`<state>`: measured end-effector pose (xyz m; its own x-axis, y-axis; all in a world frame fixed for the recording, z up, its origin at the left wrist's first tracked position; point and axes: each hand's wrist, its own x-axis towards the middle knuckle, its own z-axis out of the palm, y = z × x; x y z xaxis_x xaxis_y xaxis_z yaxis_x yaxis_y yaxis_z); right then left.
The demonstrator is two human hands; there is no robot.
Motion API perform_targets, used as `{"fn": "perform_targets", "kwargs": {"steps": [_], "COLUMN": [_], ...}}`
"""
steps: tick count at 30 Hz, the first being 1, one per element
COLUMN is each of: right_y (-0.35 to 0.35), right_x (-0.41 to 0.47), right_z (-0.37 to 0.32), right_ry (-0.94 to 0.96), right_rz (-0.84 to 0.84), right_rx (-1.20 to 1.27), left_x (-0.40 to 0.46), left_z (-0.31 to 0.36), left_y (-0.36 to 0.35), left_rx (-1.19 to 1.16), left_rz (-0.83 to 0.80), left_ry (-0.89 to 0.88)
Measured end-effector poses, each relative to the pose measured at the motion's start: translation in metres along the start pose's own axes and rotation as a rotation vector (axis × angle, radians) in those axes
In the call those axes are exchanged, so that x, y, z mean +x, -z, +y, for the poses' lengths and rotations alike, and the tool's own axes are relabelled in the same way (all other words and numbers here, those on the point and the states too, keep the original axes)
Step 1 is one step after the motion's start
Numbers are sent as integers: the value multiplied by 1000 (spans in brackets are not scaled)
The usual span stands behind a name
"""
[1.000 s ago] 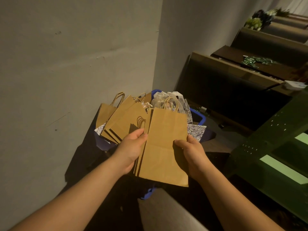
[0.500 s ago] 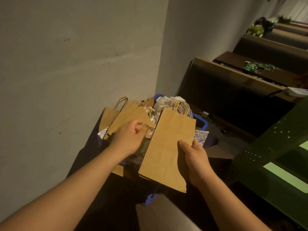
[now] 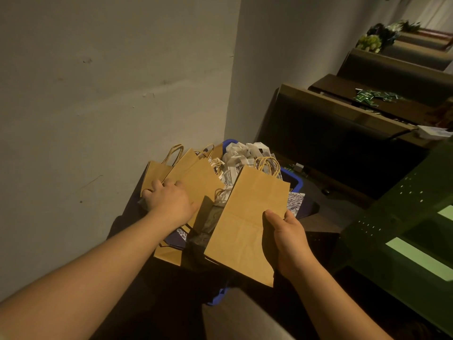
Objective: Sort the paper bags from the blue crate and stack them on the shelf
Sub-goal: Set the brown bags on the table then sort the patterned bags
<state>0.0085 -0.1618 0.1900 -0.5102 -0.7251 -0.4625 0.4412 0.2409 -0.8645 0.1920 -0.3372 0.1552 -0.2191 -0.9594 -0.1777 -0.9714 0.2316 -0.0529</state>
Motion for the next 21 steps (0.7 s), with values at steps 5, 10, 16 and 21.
{"fn": "perform_targets", "kwargs": {"steps": [5, 10, 16, 21], "right_y": [1, -1, -4, -8], "right_x": [0, -4, -3, -2], "right_z": [2, 3, 2, -1], "right_ry": [-5, 21, 18, -1], "right_rz": [1, 8, -29, -63], "right_rx": [-15, -46, 57, 252], "left_x": [-1, 7, -5, -47], "left_z": [2, -2, -4, -8], "left_y": [9, 13, 15, 33], "left_rx": [-6, -211, -588, -877], "left_rz": [32, 51, 3, 96], "left_ry": [9, 10, -45, -139]}}
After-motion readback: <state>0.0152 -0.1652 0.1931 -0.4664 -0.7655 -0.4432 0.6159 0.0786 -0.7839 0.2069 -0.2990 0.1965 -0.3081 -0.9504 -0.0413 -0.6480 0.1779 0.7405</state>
